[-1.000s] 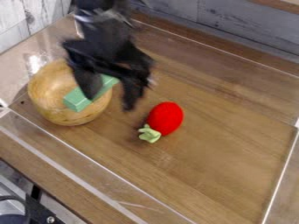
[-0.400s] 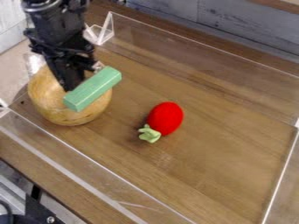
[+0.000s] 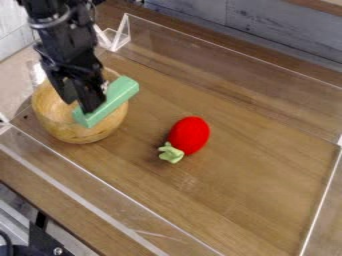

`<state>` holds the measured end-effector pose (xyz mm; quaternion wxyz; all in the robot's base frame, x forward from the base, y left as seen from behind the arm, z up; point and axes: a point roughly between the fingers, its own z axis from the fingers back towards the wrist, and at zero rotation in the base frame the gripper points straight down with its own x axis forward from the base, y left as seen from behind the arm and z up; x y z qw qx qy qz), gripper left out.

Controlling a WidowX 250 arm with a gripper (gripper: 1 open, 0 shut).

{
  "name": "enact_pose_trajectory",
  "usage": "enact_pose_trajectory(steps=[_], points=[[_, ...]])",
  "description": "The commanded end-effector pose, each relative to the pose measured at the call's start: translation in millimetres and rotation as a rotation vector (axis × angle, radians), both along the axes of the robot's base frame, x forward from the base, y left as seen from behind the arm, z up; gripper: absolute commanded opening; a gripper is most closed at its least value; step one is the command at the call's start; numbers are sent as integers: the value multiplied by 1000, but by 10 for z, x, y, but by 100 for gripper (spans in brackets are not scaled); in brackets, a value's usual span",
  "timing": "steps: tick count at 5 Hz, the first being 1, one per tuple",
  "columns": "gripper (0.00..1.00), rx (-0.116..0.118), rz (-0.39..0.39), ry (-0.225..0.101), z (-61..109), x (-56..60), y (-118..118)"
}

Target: Remove the green block from the brown bowl and put it on the table

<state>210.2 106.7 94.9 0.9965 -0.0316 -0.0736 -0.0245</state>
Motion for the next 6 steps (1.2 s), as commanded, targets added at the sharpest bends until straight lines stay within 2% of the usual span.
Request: enact_pose_trajectory(steps=[1,3,5,6], points=[[0,17,21,-23,25,112,-117],[0,19,43,-20,7,226,-240],[0,20,67,-25,86,251,131],[100,9,44,-25,-32,323,138]])
